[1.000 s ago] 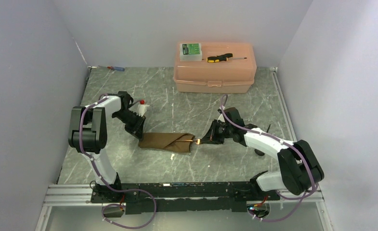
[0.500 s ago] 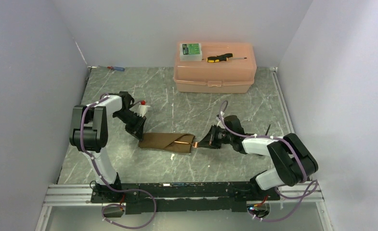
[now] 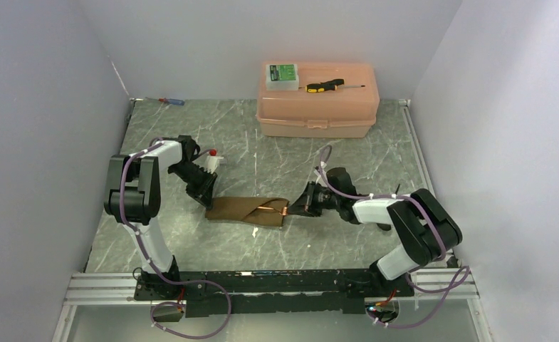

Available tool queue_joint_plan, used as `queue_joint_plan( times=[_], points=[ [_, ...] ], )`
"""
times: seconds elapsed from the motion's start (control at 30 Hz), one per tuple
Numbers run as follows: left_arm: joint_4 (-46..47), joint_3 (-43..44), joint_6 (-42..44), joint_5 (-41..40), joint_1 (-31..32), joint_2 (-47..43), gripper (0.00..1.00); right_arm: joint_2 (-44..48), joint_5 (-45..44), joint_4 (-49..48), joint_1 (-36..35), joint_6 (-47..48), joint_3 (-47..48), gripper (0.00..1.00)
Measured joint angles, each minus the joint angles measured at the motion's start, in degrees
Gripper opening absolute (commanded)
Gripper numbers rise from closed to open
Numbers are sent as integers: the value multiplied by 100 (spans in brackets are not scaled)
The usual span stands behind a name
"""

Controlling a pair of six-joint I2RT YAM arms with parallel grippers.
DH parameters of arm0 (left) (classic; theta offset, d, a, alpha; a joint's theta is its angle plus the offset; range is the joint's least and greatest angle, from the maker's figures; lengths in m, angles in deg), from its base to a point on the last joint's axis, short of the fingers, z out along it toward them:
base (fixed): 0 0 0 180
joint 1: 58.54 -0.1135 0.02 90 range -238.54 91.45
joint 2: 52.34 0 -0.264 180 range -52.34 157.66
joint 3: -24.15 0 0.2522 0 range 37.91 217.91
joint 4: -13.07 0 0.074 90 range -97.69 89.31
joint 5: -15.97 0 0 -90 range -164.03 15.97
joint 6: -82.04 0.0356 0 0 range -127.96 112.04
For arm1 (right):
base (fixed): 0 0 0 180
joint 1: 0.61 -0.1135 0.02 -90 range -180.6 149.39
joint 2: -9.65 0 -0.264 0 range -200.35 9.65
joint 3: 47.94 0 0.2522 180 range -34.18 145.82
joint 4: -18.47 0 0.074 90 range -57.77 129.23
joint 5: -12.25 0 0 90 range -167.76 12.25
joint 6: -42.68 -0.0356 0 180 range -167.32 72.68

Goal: Fold the napkin into a case and place the utensils inside
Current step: Insert the fork into the folded napkin.

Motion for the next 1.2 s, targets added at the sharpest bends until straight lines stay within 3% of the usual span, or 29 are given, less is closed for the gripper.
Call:
queue_joint_plan(
  times=[0.47,1.2],
  points=[
    [-2,0,4,2,15,0,15,138,-570,1235,-302,330,750,0],
    [-92,0,118,-92,15,0,14,-697,-656,1106,-605,398,1416,0]
  ],
)
